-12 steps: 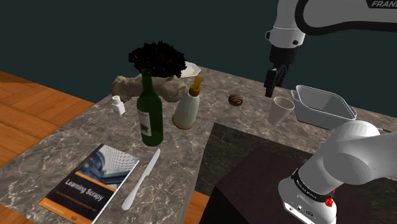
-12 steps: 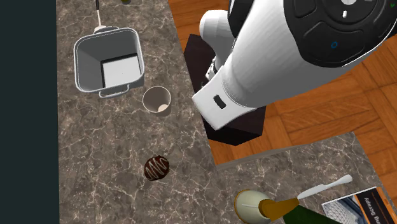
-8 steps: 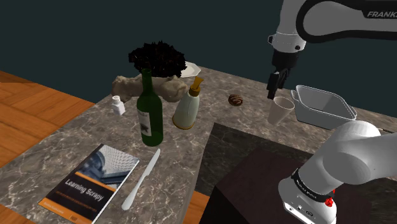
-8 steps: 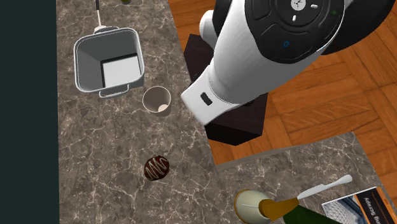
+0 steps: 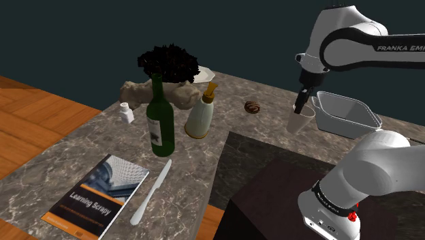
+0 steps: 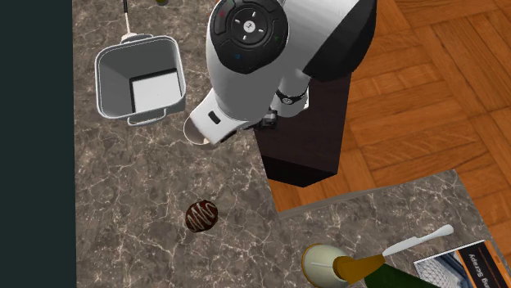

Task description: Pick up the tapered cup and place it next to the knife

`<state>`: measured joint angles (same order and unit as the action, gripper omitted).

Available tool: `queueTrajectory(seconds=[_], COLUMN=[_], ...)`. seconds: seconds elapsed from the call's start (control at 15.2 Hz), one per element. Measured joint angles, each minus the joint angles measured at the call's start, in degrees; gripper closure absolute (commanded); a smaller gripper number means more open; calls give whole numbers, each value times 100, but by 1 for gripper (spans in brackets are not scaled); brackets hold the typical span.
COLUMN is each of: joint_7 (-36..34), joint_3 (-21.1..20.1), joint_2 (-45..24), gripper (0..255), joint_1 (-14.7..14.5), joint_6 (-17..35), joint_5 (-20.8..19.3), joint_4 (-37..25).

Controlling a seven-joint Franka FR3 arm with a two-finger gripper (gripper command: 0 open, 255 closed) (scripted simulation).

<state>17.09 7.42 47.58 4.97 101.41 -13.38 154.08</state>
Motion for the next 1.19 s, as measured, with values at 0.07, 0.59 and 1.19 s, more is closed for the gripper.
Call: queueTrajectory(seconds=[0.07, 0.59, 1.19], joint_7=[154, 818, 788], joint_3=[141, 915, 1067], joint_2=[24, -295, -532], gripper=[0, 0, 0], joint_1=[77, 465, 539], joint_6=[131, 1271, 1812], joint_5=[-137, -859, -1033], joint_4=[92, 593, 887])
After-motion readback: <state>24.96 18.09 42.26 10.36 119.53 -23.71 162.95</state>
